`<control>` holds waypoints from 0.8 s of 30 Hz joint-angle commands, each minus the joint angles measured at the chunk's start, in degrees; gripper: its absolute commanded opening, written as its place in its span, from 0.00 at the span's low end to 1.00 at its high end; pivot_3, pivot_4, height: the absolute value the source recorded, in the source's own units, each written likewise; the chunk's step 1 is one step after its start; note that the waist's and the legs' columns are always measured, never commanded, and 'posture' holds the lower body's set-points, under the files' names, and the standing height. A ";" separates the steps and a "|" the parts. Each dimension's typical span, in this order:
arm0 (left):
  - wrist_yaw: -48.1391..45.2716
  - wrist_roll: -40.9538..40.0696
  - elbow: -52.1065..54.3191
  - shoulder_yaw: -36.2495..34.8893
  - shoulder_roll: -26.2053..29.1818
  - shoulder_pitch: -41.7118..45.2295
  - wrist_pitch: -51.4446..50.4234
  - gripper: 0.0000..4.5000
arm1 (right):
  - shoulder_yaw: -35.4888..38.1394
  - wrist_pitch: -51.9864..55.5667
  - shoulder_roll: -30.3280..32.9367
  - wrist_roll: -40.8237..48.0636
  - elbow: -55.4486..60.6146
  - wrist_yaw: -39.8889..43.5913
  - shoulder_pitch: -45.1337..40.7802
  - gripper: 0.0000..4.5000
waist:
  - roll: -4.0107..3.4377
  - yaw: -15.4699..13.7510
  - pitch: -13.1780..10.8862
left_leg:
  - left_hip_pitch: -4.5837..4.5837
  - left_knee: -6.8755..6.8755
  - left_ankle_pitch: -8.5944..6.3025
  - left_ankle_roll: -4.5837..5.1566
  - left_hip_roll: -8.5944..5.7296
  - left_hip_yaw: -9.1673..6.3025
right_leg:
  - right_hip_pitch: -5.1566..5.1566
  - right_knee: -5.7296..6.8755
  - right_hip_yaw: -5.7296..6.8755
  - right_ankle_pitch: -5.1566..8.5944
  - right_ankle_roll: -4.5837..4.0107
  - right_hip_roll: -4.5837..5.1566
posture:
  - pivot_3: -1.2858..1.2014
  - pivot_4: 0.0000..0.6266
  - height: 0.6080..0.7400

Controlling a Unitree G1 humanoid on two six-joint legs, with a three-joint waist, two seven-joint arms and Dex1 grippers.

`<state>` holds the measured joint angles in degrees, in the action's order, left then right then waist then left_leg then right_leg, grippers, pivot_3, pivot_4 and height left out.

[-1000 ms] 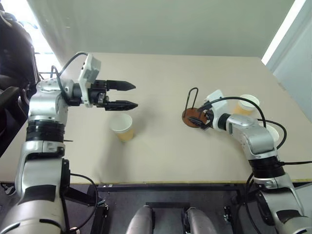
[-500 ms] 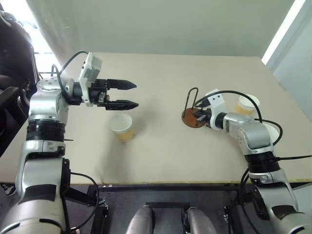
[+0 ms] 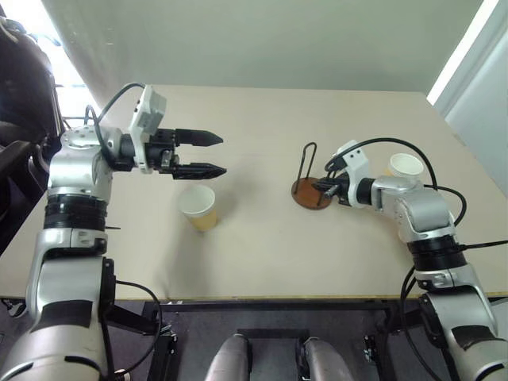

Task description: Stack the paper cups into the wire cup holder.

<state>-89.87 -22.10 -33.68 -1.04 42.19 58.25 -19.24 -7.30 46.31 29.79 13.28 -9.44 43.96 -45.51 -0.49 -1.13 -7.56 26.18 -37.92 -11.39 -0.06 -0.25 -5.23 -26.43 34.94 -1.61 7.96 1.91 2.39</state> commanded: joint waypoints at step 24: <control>0.28 -0.24 4.57 -0.13 0.23 2.53 -2.74 1.00 | -7.74 -12.86 5.73 -0.88 4.81 24.95 -3.74 0.01 | 0.00 0.31 0.00 | -0.01 -0.02 0.02 0.03 0.01 0.00 | 0.01 0.04 0.01 0.01 -0.04 0.00 | 0.52 0.24 1.00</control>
<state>-89.49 -22.09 -31.11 -0.73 41.65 59.23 -21.81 -15.15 34.84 35.34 12.14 -6.07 68.05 -47.45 -0.49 -0.82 -7.56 26.16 -37.95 -11.37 -0.03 -0.23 -5.23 -26.42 34.99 -1.61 7.98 1.87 2.39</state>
